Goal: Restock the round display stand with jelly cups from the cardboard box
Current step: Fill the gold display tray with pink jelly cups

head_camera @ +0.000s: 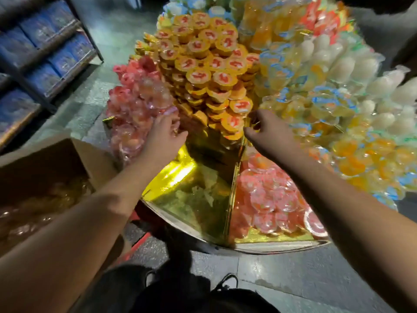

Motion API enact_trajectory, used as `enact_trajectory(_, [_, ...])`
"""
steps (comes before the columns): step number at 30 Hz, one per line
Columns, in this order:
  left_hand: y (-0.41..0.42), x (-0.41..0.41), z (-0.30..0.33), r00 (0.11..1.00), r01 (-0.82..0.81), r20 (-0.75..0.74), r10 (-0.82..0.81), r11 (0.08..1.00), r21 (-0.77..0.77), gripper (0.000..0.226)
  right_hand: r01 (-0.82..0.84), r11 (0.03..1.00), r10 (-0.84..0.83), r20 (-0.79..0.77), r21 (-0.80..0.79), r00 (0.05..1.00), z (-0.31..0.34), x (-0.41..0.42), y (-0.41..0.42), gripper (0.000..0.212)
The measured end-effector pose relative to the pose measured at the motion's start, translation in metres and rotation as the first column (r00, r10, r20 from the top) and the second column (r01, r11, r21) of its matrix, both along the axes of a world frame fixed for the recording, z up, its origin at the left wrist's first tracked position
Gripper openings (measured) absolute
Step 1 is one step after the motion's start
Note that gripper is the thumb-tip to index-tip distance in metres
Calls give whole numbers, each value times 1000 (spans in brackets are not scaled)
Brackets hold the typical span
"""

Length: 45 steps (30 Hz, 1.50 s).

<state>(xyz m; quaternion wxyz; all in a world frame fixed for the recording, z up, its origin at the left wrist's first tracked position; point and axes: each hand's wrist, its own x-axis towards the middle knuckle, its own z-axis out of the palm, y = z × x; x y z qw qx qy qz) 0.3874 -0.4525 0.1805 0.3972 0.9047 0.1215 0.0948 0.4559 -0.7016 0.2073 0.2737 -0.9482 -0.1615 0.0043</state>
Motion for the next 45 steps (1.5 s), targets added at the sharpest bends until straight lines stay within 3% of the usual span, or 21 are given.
enact_trajectory(2, [49, -37, 2, 992, -113, -57, 116, 992, 53, 45, -157, 988, 156, -15, -15, 988, -2, -12, 66, 37])
enact_trajectory(6, [148, -125, -20, 939, -303, -167, 302, 953, 20, 21, -405, 914, 403, -80, -11, 912, -27, -58, 197, 33])
enact_trajectory(11, [254, -244, -84, 798, -535, -304, 520, 844, 37, 39, -617, 776, 572, -264, -132, 776, -77, -137, 339, 29])
enact_trajectory(18, [387, -376, -147, 622, -664, -551, 557, 748, 8, 34, -744, 647, 597, -496, -168, 631, -149, -218, 498, 23])
enact_trajectory(21, [435, -411, -168, 559, -733, -611, 560, 679, -48, 37, -780, 581, 575, -560, -233, 596, -177, -232, 556, 35])
enact_trajectory(27, [521, -445, -216, 392, -820, -718, 575, 573, 12, 38, -769, 541, 484, -621, -341, 616, -222, -242, 671, 54])
enact_trajectory(30, [556, -446, -238, 315, -905, -744, 589, 424, -48, 36, -790, 502, 527, -600, -352, 602, -253, -239, 723, 54])
enact_trajectory(33, [587, -443, -264, 215, -976, -762, 611, 117, -182, 39, -788, 490, 547, -573, -372, 610, -282, -239, 771, 57])
enact_trajectory(35, [605, -439, -283, 164, -944, -799, 578, -142, -297, 46, -787, 491, 555, -562, -373, 613, -301, -239, 801, 55])
enact_trajectory(37, [620, -436, -302, 161, -877, -823, 545, -303, -373, 45, -792, 482, 562, -561, -375, 608, -319, -239, 831, 58])
enact_trajectory(42, [640, -428, -338, 267, -787, -783, 562, -341, -513, 26, -827, 415, 657, -503, -380, 561, -355, -251, 888, 74])
enact_trajectory(45, [650, -428, -355, 286, -705, -755, 590, -404, -582, 31, -830, 330, 710, -461, -450, 532, -378, -260, 902, 69])
